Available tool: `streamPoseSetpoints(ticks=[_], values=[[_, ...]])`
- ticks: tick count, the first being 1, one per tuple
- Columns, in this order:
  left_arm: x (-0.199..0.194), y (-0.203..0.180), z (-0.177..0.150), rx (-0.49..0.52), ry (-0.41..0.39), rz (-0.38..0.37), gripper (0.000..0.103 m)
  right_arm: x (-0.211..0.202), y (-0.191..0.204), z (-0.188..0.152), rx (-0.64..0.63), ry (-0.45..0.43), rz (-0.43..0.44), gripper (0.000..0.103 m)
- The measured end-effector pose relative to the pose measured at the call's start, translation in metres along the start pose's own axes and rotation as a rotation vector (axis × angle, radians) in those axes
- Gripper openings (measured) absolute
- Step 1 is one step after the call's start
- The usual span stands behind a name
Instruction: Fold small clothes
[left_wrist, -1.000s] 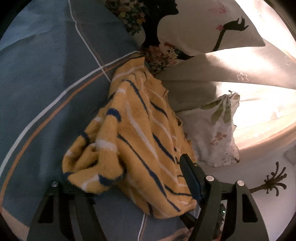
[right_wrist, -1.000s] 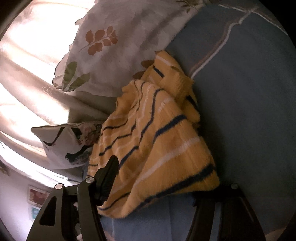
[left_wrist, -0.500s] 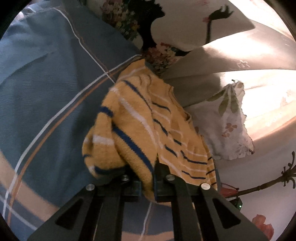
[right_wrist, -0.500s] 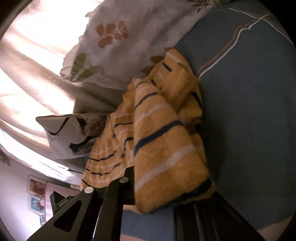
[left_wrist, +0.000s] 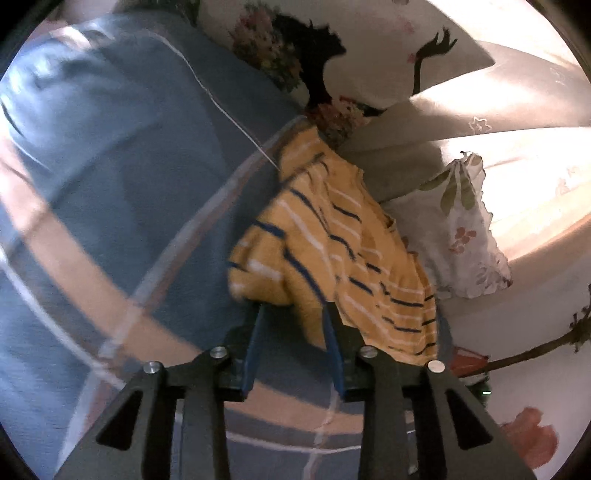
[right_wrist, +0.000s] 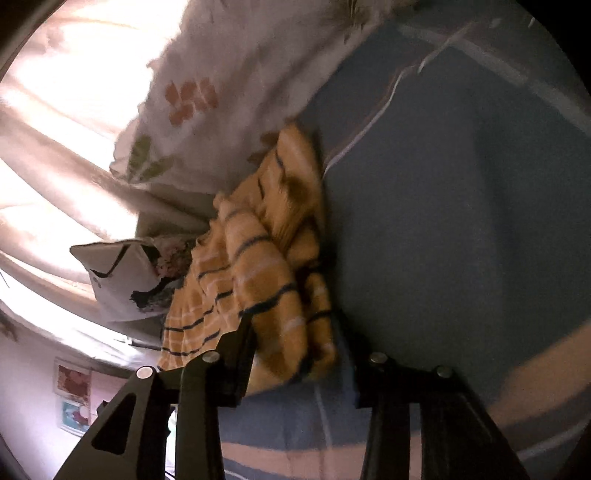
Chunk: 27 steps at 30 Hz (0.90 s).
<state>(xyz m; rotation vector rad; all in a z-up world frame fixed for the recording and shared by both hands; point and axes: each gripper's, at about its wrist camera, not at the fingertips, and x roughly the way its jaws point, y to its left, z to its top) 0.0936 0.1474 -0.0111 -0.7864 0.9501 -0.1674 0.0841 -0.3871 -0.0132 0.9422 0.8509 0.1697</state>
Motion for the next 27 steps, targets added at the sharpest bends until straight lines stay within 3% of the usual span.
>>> streamPoseSetpoints(ticks=[4, 6, 8, 13, 16, 17, 20, 22, 24, 27], values=[[-0.025, 0.004, 0.007, 0.039, -0.081, 0.052, 0.039, -0.028, 0.038, 0.005, -0.13, -0.075, 0.007, 0.044], [-0.025, 0.001, 0.012, 0.04, -0.114, 0.05, 0.049, -0.016, 0.069, 0.0, -0.209, -0.031, 0.046, 0.044], [-0.015, -0.003, 0.016, 0.037, -0.109, 0.033, 0.051, 0.004, 0.091, -0.008, -0.27, 0.016, 0.06, 0.044], [0.02, -0.011, 0.018, 0.079, -0.059, 0.053, 0.057, 0.079, 0.125, -0.029, -0.374, 0.168, 0.023, 0.044], [0.038, -0.003, 0.019, 0.047, -0.026, 0.054, 0.058, 0.115, 0.131, -0.035, -0.425, 0.225, -0.032, 0.044], [0.04, 0.002, 0.02, 0.041, -0.011, 0.042, 0.057, 0.127, 0.13, -0.035, -0.434, 0.244, -0.063, 0.044], [0.032, 0.018, 0.026, 0.017, -0.002, 0.01, 0.015, 0.143, 0.122, -0.033, -0.452, 0.28, -0.113, 0.042], [0.016, 0.032, 0.031, 0.006, -0.033, 0.036, 0.012, 0.139, 0.126, -0.032, -0.478, 0.28, -0.14, 0.042], [0.004, 0.04, 0.033, 0.016, -0.058, 0.07, 0.011, 0.125, 0.147, -0.04, -0.559, 0.216, -0.169, 0.042], [-0.006, 0.046, 0.033, 0.009, -0.054, 0.036, 0.011, 0.124, 0.186, -0.057, -0.654, 0.21, -0.096, 0.042]])
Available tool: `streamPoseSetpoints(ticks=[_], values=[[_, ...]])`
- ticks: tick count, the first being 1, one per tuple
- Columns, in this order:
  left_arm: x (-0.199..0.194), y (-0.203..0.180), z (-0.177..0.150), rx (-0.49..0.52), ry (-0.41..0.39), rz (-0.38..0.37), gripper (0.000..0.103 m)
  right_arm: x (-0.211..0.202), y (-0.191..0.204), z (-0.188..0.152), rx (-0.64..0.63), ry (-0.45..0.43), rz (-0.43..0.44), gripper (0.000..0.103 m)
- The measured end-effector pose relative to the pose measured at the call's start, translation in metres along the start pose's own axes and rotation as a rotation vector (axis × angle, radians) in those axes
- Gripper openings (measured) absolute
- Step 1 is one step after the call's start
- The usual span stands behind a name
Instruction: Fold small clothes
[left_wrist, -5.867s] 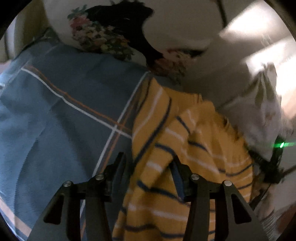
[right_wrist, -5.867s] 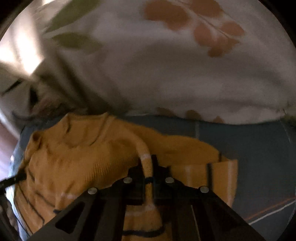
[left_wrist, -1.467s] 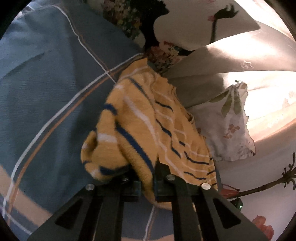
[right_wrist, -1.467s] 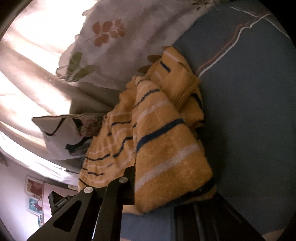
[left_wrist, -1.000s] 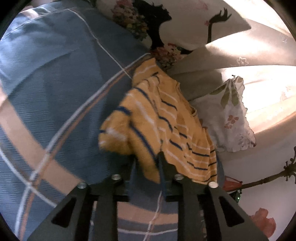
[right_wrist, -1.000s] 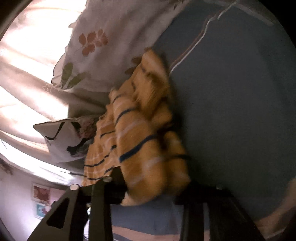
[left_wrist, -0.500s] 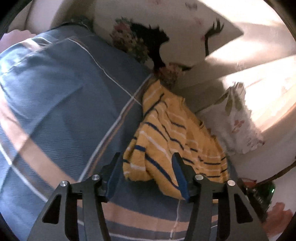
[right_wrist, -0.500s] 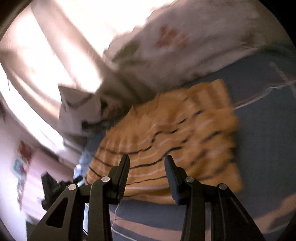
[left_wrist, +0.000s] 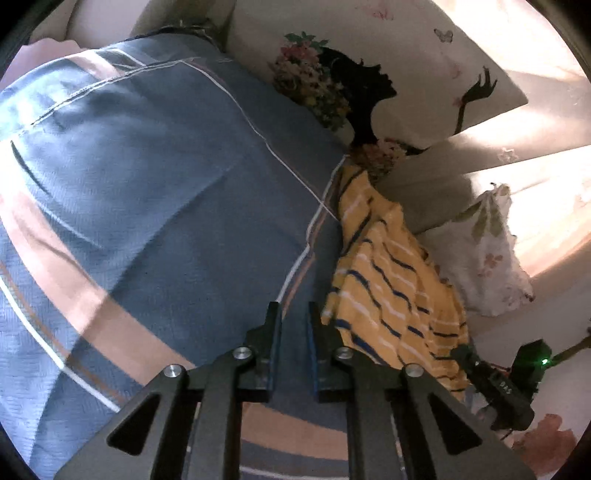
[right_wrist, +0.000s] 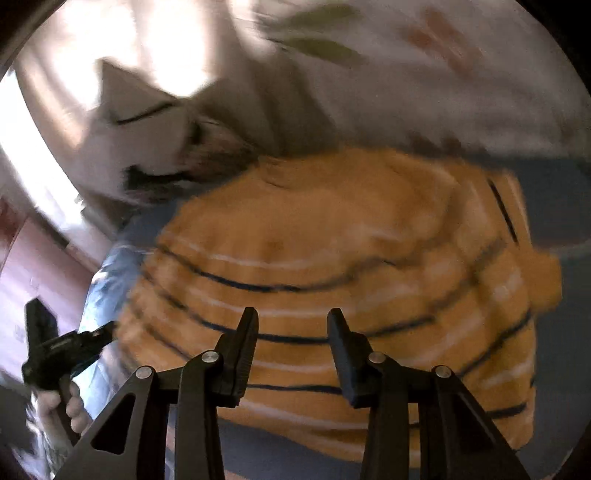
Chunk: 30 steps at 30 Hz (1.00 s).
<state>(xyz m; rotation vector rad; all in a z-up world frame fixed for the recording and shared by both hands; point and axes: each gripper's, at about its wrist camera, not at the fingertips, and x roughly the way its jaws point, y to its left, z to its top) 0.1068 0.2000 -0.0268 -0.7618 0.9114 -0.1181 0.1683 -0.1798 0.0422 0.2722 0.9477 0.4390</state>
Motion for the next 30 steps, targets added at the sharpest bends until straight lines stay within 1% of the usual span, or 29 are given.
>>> streamPoseSetpoints(ticks=[1, 2, 3, 5, 6, 8, 9, 10, 11, 13, 14, 15, 17, 19, 21, 23, 24, 26, 27, 28, 30], values=[[-0.002, -0.001, -0.002, 0.001, -0.001, -0.01, 0.012, 0.004, 0.017, 0.003, -0.033, 0.011, 0.041, 0.044], [-0.002, -0.003, -0.003, 0.004, -0.002, -0.023, 0.02, 0.011, 0.032, 0.006, -0.063, 0.03, 0.077, 0.047], [-0.001, -0.005, -0.006, 0.008, -0.004, -0.04, 0.036, 0.018, 0.043, 0.008, -0.085, 0.046, 0.1, 0.049], [0.002, -0.013, -0.012, 0.017, -0.013, -0.07, 0.051, 0.043, 0.071, 0.017, -0.14, 0.08, 0.118, 0.049], [0.005, -0.017, -0.016, 0.023, -0.014, -0.079, 0.055, 0.055, 0.081, 0.02, -0.161, 0.103, 0.123, 0.05], [0.013, -0.024, -0.025, 0.03, 0.007, -0.1, 0.055, 0.082, 0.098, 0.029, -0.165, 0.149, 0.131, 0.05], [0.019, -0.026, -0.03, 0.025, 0.026, -0.111, 0.055, 0.091, 0.103, 0.031, -0.166, 0.17, 0.134, 0.052], [0.024, -0.027, -0.035, 0.015, 0.042, -0.121, 0.055, 0.11, 0.113, 0.036, -0.184, 0.213, 0.121, 0.055], [0.03, -0.028, -0.04, 0.004, 0.052, -0.13, 0.054, 0.12, 0.121, 0.038, -0.199, 0.22, 0.087, 0.055], [0.03, -0.03, -0.045, -0.001, 0.028, -0.134, 0.051, 0.139, 0.133, 0.04, -0.257, 0.24, 0.008, 0.057], [0.031, -0.031, -0.046, -0.008, 0.029, -0.143, 0.046, 0.145, 0.139, 0.04, -0.278, 0.256, -0.027, 0.057], [0.031, -0.03, -0.046, -0.019, 0.036, -0.163, 0.044, 0.151, 0.144, 0.04, -0.289, 0.265, -0.049, 0.057], [0.032, -0.031, -0.048, -0.016, 0.036, -0.162, 0.043, 0.163, 0.156, 0.037, -0.334, 0.295, -0.091, 0.063], [0.031, -0.031, -0.05, -0.005, 0.037, -0.156, 0.043, 0.169, 0.166, 0.031, -0.392, 0.299, -0.144, 0.068], [0.026, -0.031, -0.053, -0.007, 0.04, -0.163, 0.043, 0.174, 0.17, 0.024, -0.446, 0.312, -0.194, 0.071], [0.015, -0.031, -0.056, 0.005, 0.038, -0.163, 0.043, 0.177, 0.178, 0.015, -0.523, 0.307, -0.253, 0.07], [0.01, -0.03, -0.058, 0.009, 0.035, -0.157, 0.043, 0.177, 0.181, 0.012, -0.549, 0.3, -0.272, 0.068], [-0.005, -0.028, -0.061, 0.013, 0.019, -0.15, 0.043, 0.173, 0.181, 0.007, -0.586, 0.263, -0.314, 0.051], [-0.013, -0.027, -0.061, 0.014, 0.005, -0.145, 0.043, 0.168, 0.181, 0.007, -0.587, 0.243, -0.311, 0.035], [-0.02, -0.026, -0.061, 0.016, -0.008, -0.138, 0.043, 0.162, 0.18, 0.007, -0.581, 0.227, -0.296, 0.022], [-0.031, -0.029, -0.059, 0.017, -0.036, -0.121, 0.043, 0.142, 0.174, 0.015, -0.534, 0.183, -0.241, 0.011]])
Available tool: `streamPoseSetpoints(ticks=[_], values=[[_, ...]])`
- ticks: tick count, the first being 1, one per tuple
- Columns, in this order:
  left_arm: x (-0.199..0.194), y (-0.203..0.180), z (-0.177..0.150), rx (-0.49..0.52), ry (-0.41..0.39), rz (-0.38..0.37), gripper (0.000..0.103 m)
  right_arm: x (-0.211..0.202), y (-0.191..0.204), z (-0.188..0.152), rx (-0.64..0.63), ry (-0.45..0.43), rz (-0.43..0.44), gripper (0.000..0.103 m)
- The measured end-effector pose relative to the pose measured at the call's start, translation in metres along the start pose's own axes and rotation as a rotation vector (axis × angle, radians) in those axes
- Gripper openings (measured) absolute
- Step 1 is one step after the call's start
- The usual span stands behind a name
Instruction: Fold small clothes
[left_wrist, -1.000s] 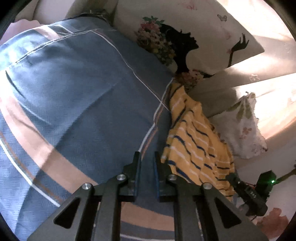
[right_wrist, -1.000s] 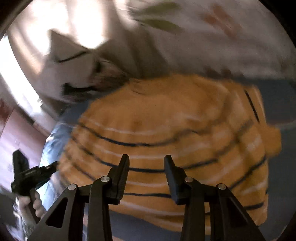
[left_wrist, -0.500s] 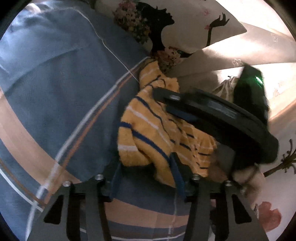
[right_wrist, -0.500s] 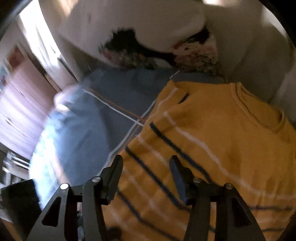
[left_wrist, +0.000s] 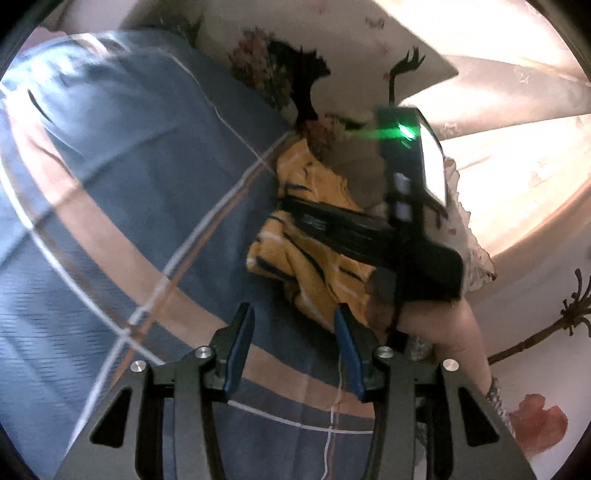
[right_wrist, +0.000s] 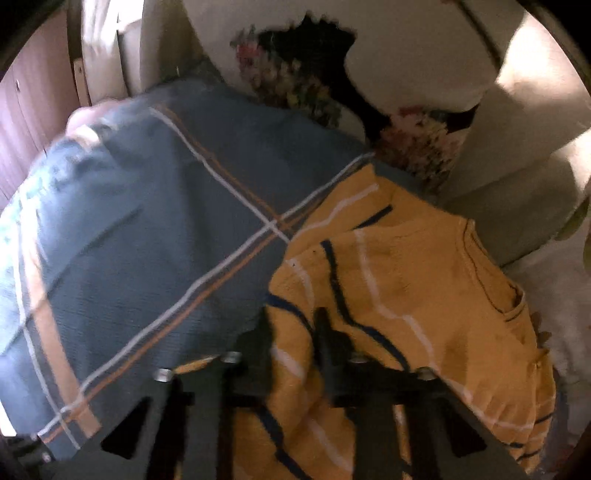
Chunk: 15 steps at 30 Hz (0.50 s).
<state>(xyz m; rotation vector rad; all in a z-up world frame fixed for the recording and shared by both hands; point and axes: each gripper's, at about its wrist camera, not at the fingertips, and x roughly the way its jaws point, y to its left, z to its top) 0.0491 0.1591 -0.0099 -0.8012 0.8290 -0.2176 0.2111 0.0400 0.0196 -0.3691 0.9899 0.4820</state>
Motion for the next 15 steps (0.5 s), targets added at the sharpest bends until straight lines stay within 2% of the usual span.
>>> streamPoseSetpoints(ticks=[3, 6, 10, 15], values=[[-0.012, -0.009, 0.005, 0.008, -0.031, -0.001, 0.043, -0.032, -0.032, 0.001, 0.126, -0.092, 0.092, 0.009], [-0.015, -0.023, 0.007, 0.03, -0.042, -0.012, 0.043, -0.068, -0.093, -0.016, 0.281, -0.181, 0.172, 0.008], [0.002, -0.043, 0.006, 0.051, -0.005, -0.038, 0.043, -0.097, -0.171, -0.059, 0.454, -0.256, 0.169, 0.008], [0.038, -0.084, 0.0, 0.135, 0.065, -0.057, 0.044, -0.113, -0.253, -0.129, 0.647, -0.287, 0.142, 0.008]])
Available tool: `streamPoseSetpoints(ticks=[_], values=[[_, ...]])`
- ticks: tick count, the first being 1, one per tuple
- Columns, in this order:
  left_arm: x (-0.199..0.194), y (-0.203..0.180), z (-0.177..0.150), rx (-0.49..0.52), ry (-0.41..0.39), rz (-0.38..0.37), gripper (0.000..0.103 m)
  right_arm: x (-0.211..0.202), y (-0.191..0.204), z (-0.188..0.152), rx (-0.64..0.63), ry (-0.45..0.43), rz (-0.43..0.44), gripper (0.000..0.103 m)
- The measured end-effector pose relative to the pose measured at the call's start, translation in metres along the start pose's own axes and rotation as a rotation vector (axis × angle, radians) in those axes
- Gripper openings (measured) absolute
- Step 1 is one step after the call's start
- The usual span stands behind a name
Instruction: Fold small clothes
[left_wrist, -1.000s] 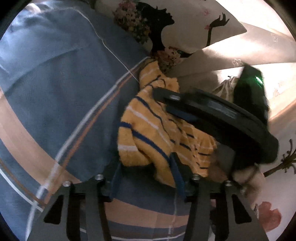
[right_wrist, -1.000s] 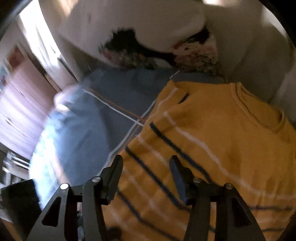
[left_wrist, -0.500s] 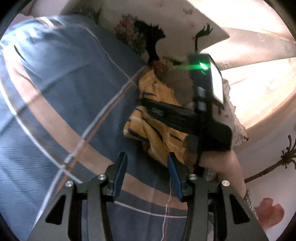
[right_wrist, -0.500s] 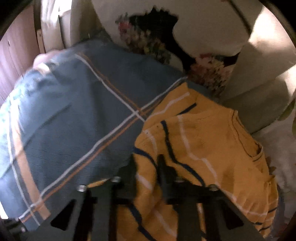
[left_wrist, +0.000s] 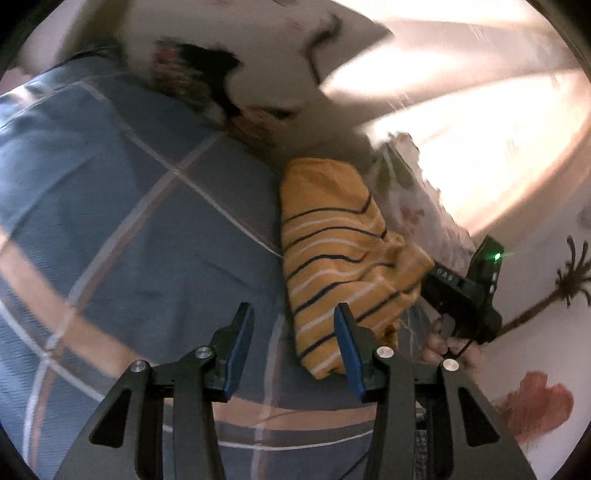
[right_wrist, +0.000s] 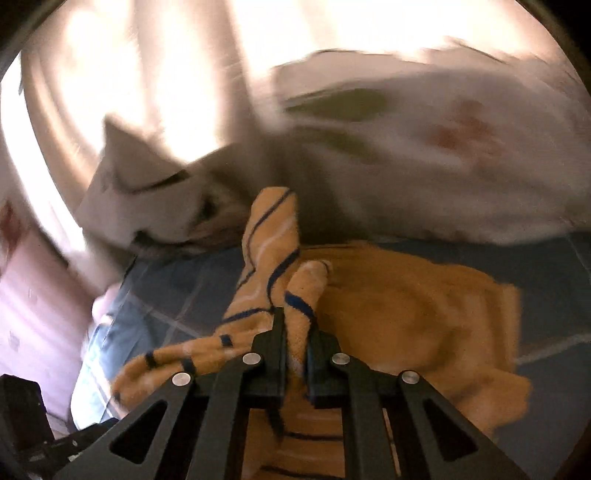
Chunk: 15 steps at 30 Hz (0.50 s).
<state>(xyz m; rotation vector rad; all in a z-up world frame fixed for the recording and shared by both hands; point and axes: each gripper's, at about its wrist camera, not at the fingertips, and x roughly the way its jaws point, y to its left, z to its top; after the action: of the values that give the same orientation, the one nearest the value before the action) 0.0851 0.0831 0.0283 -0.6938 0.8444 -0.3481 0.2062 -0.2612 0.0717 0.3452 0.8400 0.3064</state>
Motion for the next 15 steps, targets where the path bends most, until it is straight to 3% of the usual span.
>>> streamPoseSetpoints(ticks=[5, 8, 11, 13, 15], values=[[0.054, -0.05, -0.007, 0.093, 0.088, -0.019, 0.044, -0.014, -0.078, -0.03, 0.112, 0.044, -0.026, 0.008], [0.086, -0.071, -0.014, 0.123, 0.148, -0.026, 0.044, -0.017, -0.109, -0.042, 0.168, 0.077, 0.011, 0.009], [0.118, -0.09, -0.025, 0.168, 0.202, -0.012, 0.044, -0.034, -0.115, -0.048, 0.188, 0.021, -0.016, 0.014], [0.133, -0.097, -0.035, 0.187, 0.235, 0.002, 0.044, -0.052, -0.119, -0.045, 0.189, -0.011, 0.004, 0.035], [0.147, -0.099, -0.046, 0.2, 0.267, 0.017, 0.044, -0.065, -0.113, -0.042, 0.187, -0.04, 0.057, 0.043]])
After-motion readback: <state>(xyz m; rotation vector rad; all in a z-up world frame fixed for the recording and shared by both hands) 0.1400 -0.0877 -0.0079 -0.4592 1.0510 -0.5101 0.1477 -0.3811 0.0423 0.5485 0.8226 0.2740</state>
